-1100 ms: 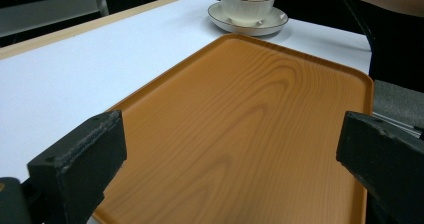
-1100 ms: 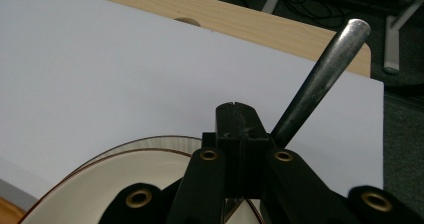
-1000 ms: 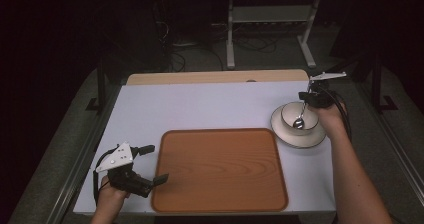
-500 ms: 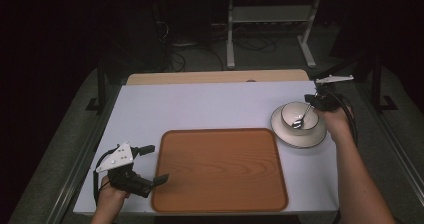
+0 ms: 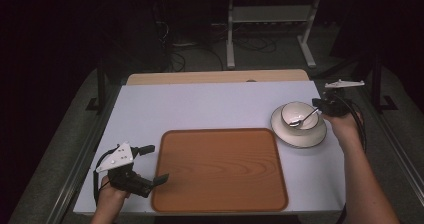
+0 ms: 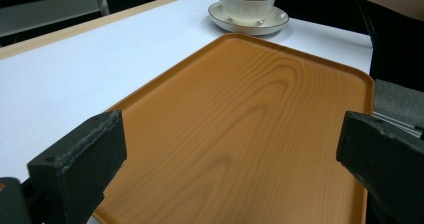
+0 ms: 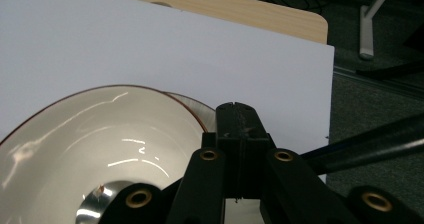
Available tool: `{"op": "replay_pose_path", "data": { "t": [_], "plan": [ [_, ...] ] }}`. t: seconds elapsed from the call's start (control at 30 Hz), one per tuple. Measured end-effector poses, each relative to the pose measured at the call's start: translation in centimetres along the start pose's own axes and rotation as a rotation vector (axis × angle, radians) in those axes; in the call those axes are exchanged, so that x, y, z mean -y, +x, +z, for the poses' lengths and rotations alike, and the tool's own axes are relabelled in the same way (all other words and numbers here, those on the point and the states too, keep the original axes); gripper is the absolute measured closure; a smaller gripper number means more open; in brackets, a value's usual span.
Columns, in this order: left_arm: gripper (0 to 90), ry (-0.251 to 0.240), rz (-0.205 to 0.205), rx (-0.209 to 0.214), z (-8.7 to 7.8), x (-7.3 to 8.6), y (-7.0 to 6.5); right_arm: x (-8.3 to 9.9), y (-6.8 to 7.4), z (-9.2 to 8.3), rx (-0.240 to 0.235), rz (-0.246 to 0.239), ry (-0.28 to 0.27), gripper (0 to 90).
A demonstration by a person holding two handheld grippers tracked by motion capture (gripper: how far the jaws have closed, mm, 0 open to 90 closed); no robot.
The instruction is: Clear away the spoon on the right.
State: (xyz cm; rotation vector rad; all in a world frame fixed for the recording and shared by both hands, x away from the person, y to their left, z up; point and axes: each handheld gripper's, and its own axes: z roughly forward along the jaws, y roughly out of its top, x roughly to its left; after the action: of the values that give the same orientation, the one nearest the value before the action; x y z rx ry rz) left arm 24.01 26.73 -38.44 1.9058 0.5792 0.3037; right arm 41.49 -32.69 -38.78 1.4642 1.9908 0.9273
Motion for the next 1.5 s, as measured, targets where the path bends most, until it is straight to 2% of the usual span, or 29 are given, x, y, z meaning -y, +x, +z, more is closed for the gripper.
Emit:
{"op": "replay_pose_path", "data": {
  "t": [0.2,0.73,0.87,0.97,1.1,1.2,1.3,1.43,1.5],
  "plan": [
    [0.0,0.0,0.0,0.0,0.0,0.0,0.0,0.5,0.1,-0.8,0.013,-0.015,0.001,89.6],
    [0.0,0.001,0.001,-0.001,0.0,0.0,0.0,1.3,0.6,-2.6,0.032,-0.01,-0.001,89.4],
    [0.0,0.0,0.001,-0.002,0.0,0.0,0.0,1.4,0.9,-3.2,0.028,-0.007,-0.032,79.8],
    [0.0,-0.002,0.003,-0.001,-0.1,0.0,0.0,1.3,1.6,-4.2,0.025,-0.015,-0.073,64.7],
    [0.0,-0.003,0.003,-0.001,-0.1,0.0,-0.1,1.5,2.7,-5.8,0.028,-0.011,-0.108,52.4],
    [0.0,-0.006,0.001,-0.001,-0.1,0.0,0.0,2.2,3.4,-6.8,0.017,-0.008,-0.114,48.7],
    [0.0,-0.006,0.002,-0.002,-0.1,0.0,0.0,3.4,3.6,-7.3,0.008,0.016,-0.11,46.7],
    [0.0,-0.005,0.003,-0.001,-0.1,-0.1,-0.1,4.3,3.4,-7.3,0.011,0.029,-0.098,45.4],
    [0.0,-0.001,0.005,-0.002,-0.1,-0.1,-0.1,4.8,2.8,-6.8,0.026,0.05,-0.086,43.8]
  ]
}}
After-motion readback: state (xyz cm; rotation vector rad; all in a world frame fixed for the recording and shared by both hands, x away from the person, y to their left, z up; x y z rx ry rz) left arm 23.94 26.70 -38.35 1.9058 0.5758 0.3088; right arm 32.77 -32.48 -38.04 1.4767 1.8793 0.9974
